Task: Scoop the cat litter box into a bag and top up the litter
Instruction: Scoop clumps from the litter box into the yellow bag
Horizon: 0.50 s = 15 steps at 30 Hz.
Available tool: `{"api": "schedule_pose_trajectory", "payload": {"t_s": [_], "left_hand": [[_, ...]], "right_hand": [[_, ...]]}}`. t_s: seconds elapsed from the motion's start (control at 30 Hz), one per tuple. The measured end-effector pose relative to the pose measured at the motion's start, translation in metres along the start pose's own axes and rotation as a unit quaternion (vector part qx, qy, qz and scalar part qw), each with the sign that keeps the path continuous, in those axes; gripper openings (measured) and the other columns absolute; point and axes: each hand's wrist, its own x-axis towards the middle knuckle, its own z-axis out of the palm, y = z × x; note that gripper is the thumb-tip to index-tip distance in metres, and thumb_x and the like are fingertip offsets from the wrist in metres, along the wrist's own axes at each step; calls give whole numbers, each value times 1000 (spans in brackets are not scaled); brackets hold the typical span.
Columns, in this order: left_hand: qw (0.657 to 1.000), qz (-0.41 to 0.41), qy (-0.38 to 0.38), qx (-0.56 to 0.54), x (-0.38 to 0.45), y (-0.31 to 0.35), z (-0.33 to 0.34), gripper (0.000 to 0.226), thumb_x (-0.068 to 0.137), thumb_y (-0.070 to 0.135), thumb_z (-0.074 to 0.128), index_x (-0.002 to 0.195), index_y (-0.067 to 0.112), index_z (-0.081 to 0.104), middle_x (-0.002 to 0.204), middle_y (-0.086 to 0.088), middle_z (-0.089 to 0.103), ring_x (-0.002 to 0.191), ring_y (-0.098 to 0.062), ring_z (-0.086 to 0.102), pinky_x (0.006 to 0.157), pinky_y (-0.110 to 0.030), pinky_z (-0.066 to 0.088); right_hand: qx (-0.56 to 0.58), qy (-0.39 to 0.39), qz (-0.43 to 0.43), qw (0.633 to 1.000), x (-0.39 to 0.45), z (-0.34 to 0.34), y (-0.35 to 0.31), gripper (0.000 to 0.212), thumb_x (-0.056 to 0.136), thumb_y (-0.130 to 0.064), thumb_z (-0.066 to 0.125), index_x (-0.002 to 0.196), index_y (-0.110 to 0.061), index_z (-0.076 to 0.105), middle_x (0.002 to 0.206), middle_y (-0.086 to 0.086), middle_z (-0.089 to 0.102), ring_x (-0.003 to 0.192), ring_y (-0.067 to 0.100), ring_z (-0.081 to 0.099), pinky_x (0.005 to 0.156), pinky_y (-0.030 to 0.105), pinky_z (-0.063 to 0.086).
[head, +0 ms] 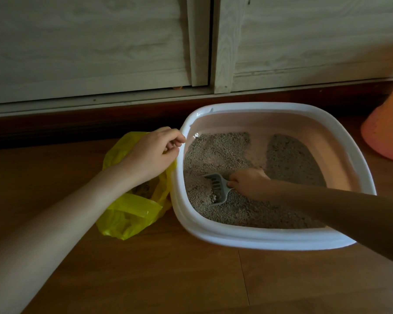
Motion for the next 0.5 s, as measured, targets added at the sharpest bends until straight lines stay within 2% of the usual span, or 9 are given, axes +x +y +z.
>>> {"api": "schedule_pose_trajectory", "payload": {"t_s": [0.03,0.1,0.2,0.27,0.5], "left_hand": [[1000,0,0,0,0,0,0,20,87,6,56,103,14,64,95,3,57,83,-9,57,74,-32,51],[1000,-1,0,3,-2,0,-1,20,87,6,56,104,14,64,95,3,57,82,-7,56,73,-29,50],[1000,-4,0,3,-3,-1,-1,20,88,7,57,105,15,64,96,3,58,83,-4,55,71,-21,48],[1000,-6,1,2,-3,-2,-2,20,88,8,57,105,15,64,95,4,57,83,-3,55,70,-17,46],[1000,-10,8,5,-4,2,-8,19,89,11,56,105,15,64,96,3,58,84,-5,55,70,-18,46]], "right_hand": [[15,-7,7,1000,3,2,-5,31,100,-42,38,96,-26,64,76,-6,58,82,17,57,91,39,33],[72,-33,1,997,8,7,-9,31,99,-42,39,88,-25,63,76,-6,59,77,15,57,86,37,34],[157,-63,-17,985,11,13,-6,29,98,-39,45,78,-24,59,69,-4,55,63,13,51,62,26,37],[184,-68,-25,980,10,15,-2,30,98,-37,47,74,-23,59,66,-3,53,58,12,47,54,24,35],[258,-61,-30,964,-3,9,5,29,97,-32,49,75,-18,60,70,-1,57,62,12,50,59,25,38]]}}
